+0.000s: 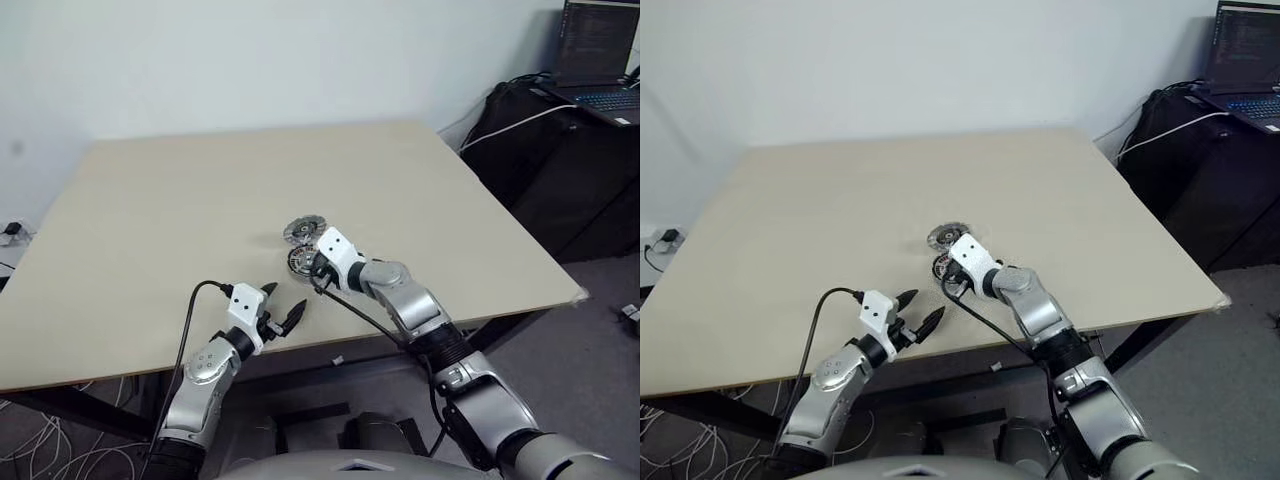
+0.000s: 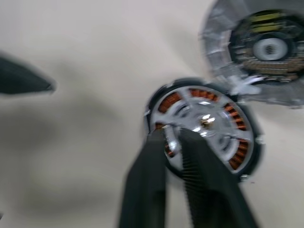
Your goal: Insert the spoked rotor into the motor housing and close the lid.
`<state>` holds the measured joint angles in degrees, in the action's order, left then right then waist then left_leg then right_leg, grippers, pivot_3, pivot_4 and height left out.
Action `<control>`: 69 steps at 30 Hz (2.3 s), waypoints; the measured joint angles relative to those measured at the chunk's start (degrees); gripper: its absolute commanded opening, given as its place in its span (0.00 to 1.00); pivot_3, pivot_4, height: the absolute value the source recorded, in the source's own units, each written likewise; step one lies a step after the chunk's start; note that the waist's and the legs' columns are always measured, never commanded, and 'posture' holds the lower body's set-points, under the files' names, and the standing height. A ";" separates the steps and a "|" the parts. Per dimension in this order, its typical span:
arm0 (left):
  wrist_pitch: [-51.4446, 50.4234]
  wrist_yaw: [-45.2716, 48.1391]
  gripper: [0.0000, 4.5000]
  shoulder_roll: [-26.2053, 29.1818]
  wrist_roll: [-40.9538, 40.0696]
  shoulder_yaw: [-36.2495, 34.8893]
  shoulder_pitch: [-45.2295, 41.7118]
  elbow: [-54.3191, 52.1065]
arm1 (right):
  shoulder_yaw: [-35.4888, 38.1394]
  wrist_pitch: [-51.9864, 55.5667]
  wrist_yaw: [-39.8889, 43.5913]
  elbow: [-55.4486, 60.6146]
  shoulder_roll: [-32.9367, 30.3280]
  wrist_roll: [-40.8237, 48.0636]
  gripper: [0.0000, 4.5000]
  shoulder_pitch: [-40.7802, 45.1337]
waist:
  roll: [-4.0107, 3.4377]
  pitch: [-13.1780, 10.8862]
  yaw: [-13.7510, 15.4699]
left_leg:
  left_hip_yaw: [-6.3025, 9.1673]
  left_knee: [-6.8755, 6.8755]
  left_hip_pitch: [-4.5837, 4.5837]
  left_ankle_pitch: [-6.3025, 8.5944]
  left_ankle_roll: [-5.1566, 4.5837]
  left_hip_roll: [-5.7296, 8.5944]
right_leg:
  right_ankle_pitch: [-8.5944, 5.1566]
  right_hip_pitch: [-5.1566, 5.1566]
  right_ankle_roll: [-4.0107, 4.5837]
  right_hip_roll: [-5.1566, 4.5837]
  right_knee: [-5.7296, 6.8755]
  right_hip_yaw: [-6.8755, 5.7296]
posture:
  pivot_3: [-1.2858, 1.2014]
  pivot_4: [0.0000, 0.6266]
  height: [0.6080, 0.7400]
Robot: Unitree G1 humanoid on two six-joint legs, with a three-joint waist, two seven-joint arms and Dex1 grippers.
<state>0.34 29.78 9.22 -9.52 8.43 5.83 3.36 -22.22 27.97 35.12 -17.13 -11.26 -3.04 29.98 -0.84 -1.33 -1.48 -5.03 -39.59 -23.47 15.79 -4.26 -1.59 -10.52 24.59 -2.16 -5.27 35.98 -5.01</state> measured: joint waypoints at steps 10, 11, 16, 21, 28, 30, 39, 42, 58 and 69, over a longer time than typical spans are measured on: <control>-0.01 -0.67 0.90 -0.30 0.00 -0.02 0.08 0.00 | -6.15 -5.57 4.76 -6.25 -2.76 -6.22 0.69 5.39 | 0.01 0.00 0.13 | -0.02 0.00 -0.02 0.00 0.00 0.01 | 0.01 -0.03 0.00 0.00 0.00 0.01 | 0.52 0.00 1.00; -0.01 -0.81 0.90 -0.30 0.00 -0.02 0.08 0.00 | -6.75 -6.64 5.23 -7.18 -2.93 -6.90 0.69 6.05 | 0.01 0.00 0.11 | -0.03 0.00 -0.02 0.00 0.00 0.02 | 0.01 -0.04 0.01 0.00 0.00 0.01 | 0.52 0.00 1.00; -0.01 -1.08 0.90 -0.46 -0.02 -0.02 0.24 0.00 | -10.39 -12.48 9.33 -10.95 -5.52 -11.22 0.69 9.73 | 0.01 0.00 0.14 | -0.03 0.00 -0.01 -0.01 0.00 0.02 | 0.00 -0.05 0.00 0.00 -0.01 0.01 | 0.52 0.00 1.00; 0.00 -1.17 0.90 -0.96 -0.13 -0.01 0.39 0.00 | -13.26 -15.73 13.41 -14.26 -6.33 -14.62 0.69 11.66 | 0.01 0.00 0.12 | -0.04 0.00 -0.04 -0.01 0.00 0.02 | 0.01 -0.08 0.00 0.01 0.00 0.02 | 0.52 0.00 1.00; 0.01 -1.41 0.90 -1.32 -0.17 -0.02 0.74 0.00 | -16.83 -21.95 16.67 -17.98 -7.27 -19.81 0.69 14.47 | 0.01 0.00 0.12 | -0.05 0.00 -0.03 -0.02 0.00 0.01 | 0.01 -0.08 0.00 0.02 0.01 0.02 | 0.52 0.00 1.00; 0.01 -1.49 0.90 -1.36 -0.17 -0.02 0.85 0.00 | -17.11 -22.86 16.98 -19.07 -7.05 -20.65 0.69 14.58 | 0.01 0.00 0.14 | -0.05 0.00 -0.03 -0.02 0.00 0.01 | 0.01 -0.08 0.01 0.01 0.01 0.02 | 0.52 0.00 1.00; 0.06 -1.90 0.90 -2.18 -0.19 -0.03 1.06 0.00 | -17.84 -27.38 16.09 -25.73 -5.29 -24.93 0.69 17.74 | 0.00 0.00 0.05 | -0.09 0.00 -0.02 -0.04 0.04 0.01 | 0.03 -0.09 0.01 0.02 0.03 0.05 | 0.52 0.00 1.00; 0.09 -2.03 0.90 -2.40 -0.20 -0.01 1.18 0.00 | -17.86 -28.40 16.06 -27.90 -4.64 -26.02 0.69 18.91 | 0.01 0.00 -0.04 | -0.09 0.00 -0.01 -0.05 0.06 0.01 | 0.03 -0.09 0.02 0.03 0.04 0.05 | 0.52 0.00 1.00; 0.18 -2.26 0.90 -2.54 -0.48 -0.17 1.29 0.00 | -16.94 -31.22 14.73 -31.65 -3.39 -27.02 0.10 20.74 | -0.02 0.00 0.03 | -0.11 0.00 0.02 -0.12 0.10 0.00 | 0.09 -0.09 0.07 0.03 0.08 0.08 | 0.52 0.00 1.00; 0.19 -2.23 0.90 -2.64 -0.63 -0.16 0.98 0.02 | -12.04 -27.06 14.85 -24.89 -5.12 -24.56 0.10 15.50 | -0.02 0.00 0.26 | -0.11 0.00 -0.02 -0.11 0.09 0.00 | 0.11 -0.08 0.10 0.03 0.06 0.08 | 0.52 0.00 1.00</control>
<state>0.53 27.54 6.58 -10.15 8.27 6.80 3.38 -34.26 0.91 49.96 -42.02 -16.39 -27.59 45.49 -0.87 -1.33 -1.22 -5.14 -39.59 -23.49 15.68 -4.17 -1.59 -10.41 24.50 -2.06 -5.23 36.03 -4.93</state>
